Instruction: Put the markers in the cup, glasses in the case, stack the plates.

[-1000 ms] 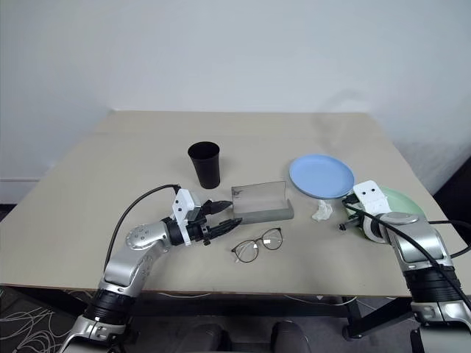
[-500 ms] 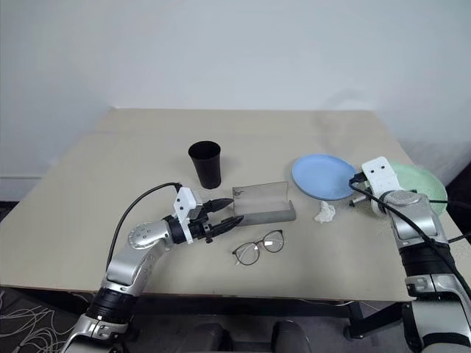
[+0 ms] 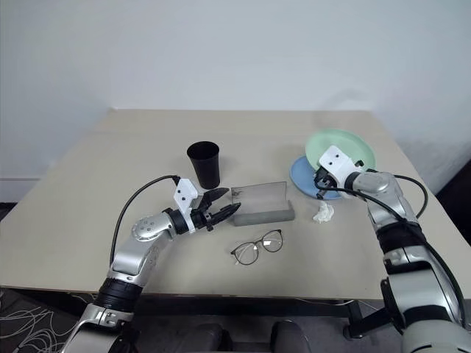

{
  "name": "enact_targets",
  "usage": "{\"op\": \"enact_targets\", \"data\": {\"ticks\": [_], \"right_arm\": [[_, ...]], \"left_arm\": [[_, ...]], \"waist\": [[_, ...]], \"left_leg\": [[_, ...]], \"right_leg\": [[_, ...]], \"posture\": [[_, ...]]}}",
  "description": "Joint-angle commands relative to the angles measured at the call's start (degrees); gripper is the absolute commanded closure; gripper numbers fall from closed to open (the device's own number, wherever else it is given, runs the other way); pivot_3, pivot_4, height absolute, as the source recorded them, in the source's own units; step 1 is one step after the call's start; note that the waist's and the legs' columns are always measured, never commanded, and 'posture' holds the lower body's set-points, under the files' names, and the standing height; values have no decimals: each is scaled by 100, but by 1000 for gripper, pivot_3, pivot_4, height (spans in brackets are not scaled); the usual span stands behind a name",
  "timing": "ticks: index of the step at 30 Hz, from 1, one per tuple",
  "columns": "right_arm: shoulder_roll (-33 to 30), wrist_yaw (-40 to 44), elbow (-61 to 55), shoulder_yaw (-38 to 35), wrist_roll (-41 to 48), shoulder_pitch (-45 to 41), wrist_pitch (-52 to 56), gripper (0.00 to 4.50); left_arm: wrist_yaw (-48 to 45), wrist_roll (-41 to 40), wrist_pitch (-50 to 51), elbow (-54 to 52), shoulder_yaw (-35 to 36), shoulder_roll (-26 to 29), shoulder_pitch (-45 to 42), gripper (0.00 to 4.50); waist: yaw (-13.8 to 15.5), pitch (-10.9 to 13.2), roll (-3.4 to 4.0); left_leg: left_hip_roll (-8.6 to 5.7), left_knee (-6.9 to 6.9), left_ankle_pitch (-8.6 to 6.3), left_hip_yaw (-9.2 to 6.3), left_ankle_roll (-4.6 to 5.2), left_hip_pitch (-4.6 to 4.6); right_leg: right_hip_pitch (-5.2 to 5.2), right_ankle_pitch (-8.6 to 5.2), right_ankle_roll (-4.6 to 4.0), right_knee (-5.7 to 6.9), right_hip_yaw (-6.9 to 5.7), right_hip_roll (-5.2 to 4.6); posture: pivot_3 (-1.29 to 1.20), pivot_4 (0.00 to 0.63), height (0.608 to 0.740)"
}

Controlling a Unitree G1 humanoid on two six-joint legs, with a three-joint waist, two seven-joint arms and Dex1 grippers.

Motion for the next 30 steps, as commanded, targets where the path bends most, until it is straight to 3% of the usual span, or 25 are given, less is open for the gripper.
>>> {"op": "enact_targets", "data": {"ticks": [1, 17, 24, 30], "right_arm": [[113, 276, 581, -49, -74, -446, -469, 4495], [265, 572, 1900, 280, -861, -895, -1198, 4495], [270, 652, 1922, 223, -875, -923, -1245, 2530], [160, 696, 1758, 43, -734, -972, -1278, 2530]], "left_arm": [[-4, -10, -122, -101, 34, -33, -180, 1671], [5, -11, -98, -224, 40, -23, -106, 1671], [-7, -14, -92, -226, 16, -45, -108, 1671], [-25, -17, -72, -238, -5, -52, -97, 1671]], "waist": [[1, 0, 0], [-3, -3, 7], [-3, -4, 10], [-2, -5, 12]], "left_leg": [[-2, 0, 0, -2, 0, 0], [-9, -2, 1, 8, -1, 8], [-8, -2, 1, 9, 0, 10], [-7, -2, 1, 9, -1, 11]], "right_leg": [[0, 0, 1, 0, 3, 0], [-1, 11, 15, 8, 45, 10], [-1, 15, 21, 9, 50, 14], [0, 16, 21, 10, 54, 18]], "posture": [[0, 0, 733], [0, 0, 733], [0, 0, 733], [0, 0, 733]]}}
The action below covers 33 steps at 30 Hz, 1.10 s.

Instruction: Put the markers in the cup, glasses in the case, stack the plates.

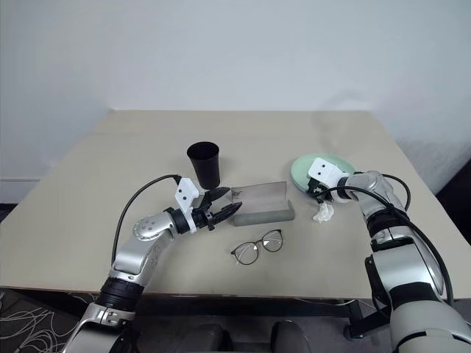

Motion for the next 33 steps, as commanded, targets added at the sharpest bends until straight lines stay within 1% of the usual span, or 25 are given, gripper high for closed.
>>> {"op": "enact_targets", "data": {"ticks": [1, 5, 11, 15, 20, 25, 29, 33], "right_arm": [[-178, 112, -305, -285, 192, -225, -82, 2530], [-303, 645, -863, -519, 502, -65, 180, 2530], [-747, 1688, -2146, -534, 772, 628, 552, 2530], [-1021, 2091, -2778, -535, 850, 987, 940, 2530], [-1237, 2247, -3145, -536, 834, 1289, 1237, 2530], [-1289, 2331, -3207, -495, 812, 1405, 1406, 2530], [-1205, 2212, -3072, -421, 711, 1386, 1409, 2530], [-1098, 1947, -2697, -262, 487, 1337, 1363, 2530]], "left_arm": [[-17, -29, -66, -246, -3, -16, -84, 1671], [-21, -32, -62, -271, -10, -19, -62, 1671], [-39, -28, -69, -240, -25, -40, -74, 1671], [-45, -22, -66, -244, -32, -56, -71, 1671], [-46, -20, -64, -252, -41, -59, -48, 1671], [-47, -19, -64, -243, -56, -77, -51, 1671], [-48, -21, -65, -226, -58, -89, -68, 1671], [-49, -11, -64, -230, -63, -85, -64, 1671]], "waist": [[2, 0, 1], [1, 0, 3], [6, -1, 4], [3, -1, 8], [3, -1, 9], [5, -1, 9], [4, -1, 9], [4, -1, 9]], "left_leg": [[0, 0, 0, 0, 0, -1], [-2, 0, 0, -1, 0, -2], [-3, 1, -1, -14, 0, -3], [0, 4, -1, -15, 0, -3], [9, 21, -1, -10, -1, -1], [16, 34, -1, -8, -1, -2], [14, 35, -1, -4, -1, -2], [14, 35, -1, 0, -1, -1]], "right_leg": [[0, 0, 0, 0, 1, 0], [0, 1, 1, -1, 5, 1], [9, 1, 2, -3, 12, 15], [7, 1, 1, -2, 18, 18], [8, -4, -7, 0, 24, 26], [9, -5, -8, 4, 40, 42], [8, -4, -8, 4, 59, 51], [7, -4, -8, 4, 89, 69]], "posture": [[0, 0, 733], [0, 0, 733], [0, 0, 733], [0, 0, 733], [0, 0, 733], [0, 0, 733], [0, 0, 733], [0, 0, 733]]}}
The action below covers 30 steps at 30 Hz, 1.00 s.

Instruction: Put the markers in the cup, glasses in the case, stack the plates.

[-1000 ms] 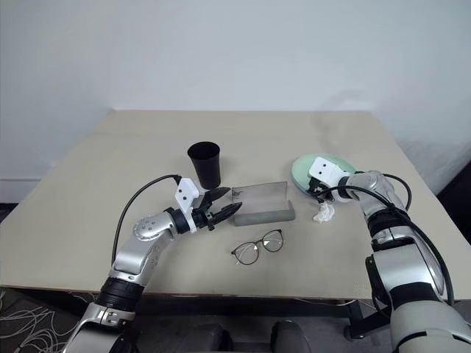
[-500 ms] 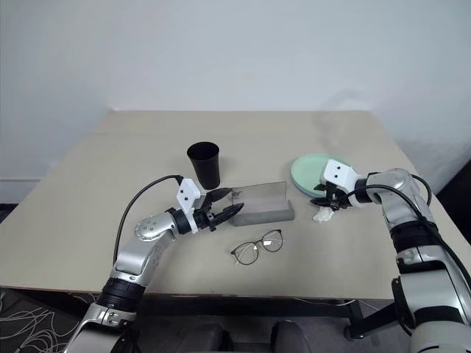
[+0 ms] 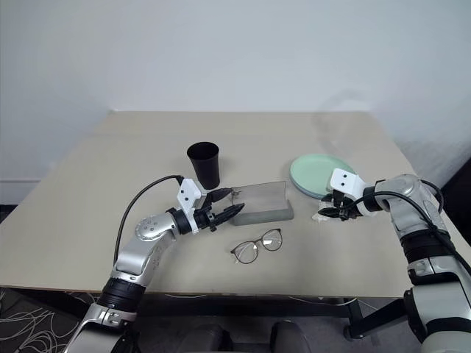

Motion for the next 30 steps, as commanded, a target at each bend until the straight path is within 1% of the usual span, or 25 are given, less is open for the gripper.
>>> {"op": "enact_targets", "data": {"ticks": [1, 4, 8, 10, 12, 15, 21, 25, 27, 30], "right_arm": [[58, -254, 244, 55, -161, -164, -73, 2530], [166, -548, 626, 120, -286, -262, -160, 2530], [262, -713, 875, 134, -349, -340, -284, 2530], [291, -797, 983, 116, -353, -397, -326, 2901], [285, -765, 1031, 115, -333, -429, -341, 3367], [226, -557, 924, 106, -247, -402, -364, 4446], [69, -88, 608, -18, -24, -352, -433, 4482], [-92, 630, -69, -311, 574, -279, -313, 4482], [-97, 588, -140, -410, 672, -351, -308, 4482], [3, 83, 146, -543, 578, -666, -411, 4482]], "left_arm": [[-5, -11, -70, -198, -21, -26, -76, 1671], [-2, -10, -70, -196, -15, -22, -76, 1671], [0, -9, -73, -203, -6, -9, -63, 1671], [2, -7, -73, -214, -1, 1, -54, 1671], [0, -4, -75, -211, 0, 6, -54, 1671], [-3, -4, -79, -200, 1, 7, -61, 1671], [-16, -3, -92, -160, -7, -6, -96, 1671], [-27, -1, -104, -121, -12, -25, -134, 1671], [-30, 1, -106, -108, -14, -34, -148, 1671], [-31, 9, -115, -102, -29, -55, -153, 1671]], "waist": [[0, 0, 0], [-1, 0, 0], [-2, 0, 0], [-2, 0, 0], [-2, 0, 0], [-2, 0, 0], [-1, 0, 0], [-1, 0, 1], [-1, -1, 0], [-2, 0, 1]], "left_leg": [[-1, 0, 0, 2, 0, 1], [-4, 0, 0, 6, 1, 2], [-8, 1, 1, 10, 1, 4], [-8, 2, 1, 13, 2, 5], [-8, 2, 1, 15, 2, 6], [-9, 2, 1, 14, 2, 6], [-10, 2, 1, 12, 3, 5], [-10, 3, 1, 11, 3, 5], [-9, 3, 0, 9, 3, 5], [-8, 4, 0, 12, 2, 7]], "right_leg": [[0, 0, 0, 1, 4, 1], [0, 0, 0, 2, 15, 3], [-1, 1, 2, 2, 28, 5], [-1, 2, 3, 2, 33, 6], [-1, 2, 4, 2, 34, 6], [-1, 2, 4, 4, 36, 8], [-1, 4, 7, 4, 38, 8], [-2, 5, 8, 5, 38, 8], [-1, 5, 8, 5, 38, 8], [-1, 5, 8, 5, 38, 8]], "posture": [[0, 0, 733], [0, 0, 733], [0, 0, 733], [0, 0, 733], [0, 0, 733], [0, 0, 733], [0, 0, 733], [0, 0, 733], [0, 0, 733], [0, 0, 733]]}}
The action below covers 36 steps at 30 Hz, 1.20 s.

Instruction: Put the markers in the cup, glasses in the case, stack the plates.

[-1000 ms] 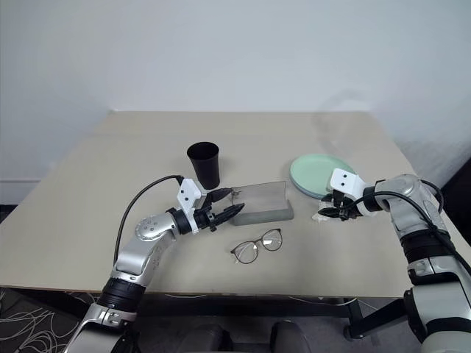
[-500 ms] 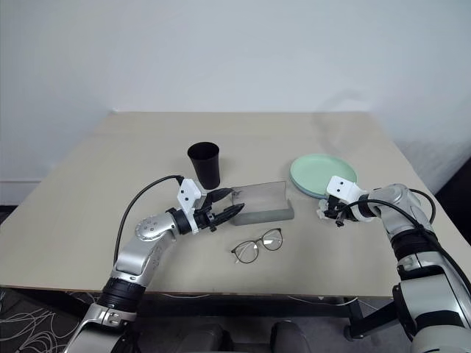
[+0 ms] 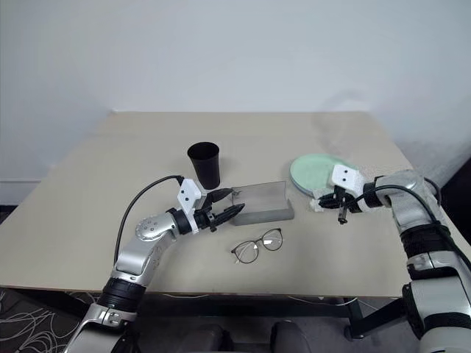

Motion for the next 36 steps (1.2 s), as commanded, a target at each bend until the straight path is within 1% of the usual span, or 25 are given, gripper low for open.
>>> {"op": "enact_targets", "data": {"ticks": [1, 4, 8, 10, 13, 16, 26, 30, 32, 36], "right_arm": [[53, -588, 281, -284, 10, -497, -133, 4482], [200, -1341, 993, -206, -306, -903, -308, 4482], [442, -2131, 2017, 28, -729, -1261, -611, 4482], [553, -2412, 2453, 118, -901, -1399, -740, 4482], [709, -2556, 2944, 162, -992, -1555, -803, 4482], [787, -2593, 3233, 117, -1003, -1660, -840, 3814], [812, -2822, 3453, 19, -990, -1771, -1054, 445], [835, -2671, 3342, -373, -599, -1822, -1142, 445], [825, -2719, 3306, -446, -578, -1811, -1176, 445], [763, -3292, 3289, -487, -719, -1762, -1358, 445]], "left_arm": [[-14, -5, -114, -105, -28, -57, -156, 1671], [-23, 2, -126, -82, -31, -74, -173, 1671], [-38, 14, -138, -53, -41, -86, -193, 1671], [-38, 21, -146, -40, -47, -93, -205, 1671], [-43, 23, -145, -46, -41, -84, -214, 1671], [-45, 27, -149, -47, -33, -73, -213, 1671], [-94, 0, -72, -166, -21, -19, -115, 1671], [-148, -35, -30, -161, -22, -11, -116, 1671], [-223, -52, 4, -160, -46, 5, -125, 1671], [-486, -101, 125, -168, -120, 61, -222, 1671]], "waist": [[0, 0, 1], [0, 1, 1], [0, 0, 0], [0, 0, 0], [-2, 1, 1], [-3, 1, 1], [-6, 0, 3], [-5, 0, 3], [-6, 0, 3], [-6, 0, 3]], "left_leg": [[0, 1, 0, 2, 0, 0], [1, 4, 0, 7, -1, 0], [0, 5, 0, 8, -1, 1], [-3, 4, 0, 7, 0, 0], [-12, 4, -1, 7, 1, -3], [-13, 4, 0, 7, 1, -2], [-10, 4, 1, 8, 1, 5], [-11, 4, 1, 8, 1, 4], [-11, 4, 1, 8, 1, 4], [-10, 5, 1, 8, 1, 5]], "right_leg": [[-2, 0, 0, 0, 1, 0], [-3, 0, 0, 5, 4, 0], [-6, 0, -1, 13, 6, 0], [-6, 0, -1, 18, 8, 0], [-15, 0, 0, 32, 22, 0], [-17, 0, -1, 38, 24, 0], [-17, 0, -1, 48, 26, 1], [-18, 0, 0, 48, 27, 1], [-17, 0, 0, 48, 27, 2], [-17, 0, 0, 48, 27, 2]], "posture": [[0, 0, 733], [0, 0, 733], [0, 0, 733], [0, 0, 733], [0, 0, 733], [0, 0, 733], [0, 0, 733], [0, 0, 733], [0, 0, 733], [0, 0, 733]]}}
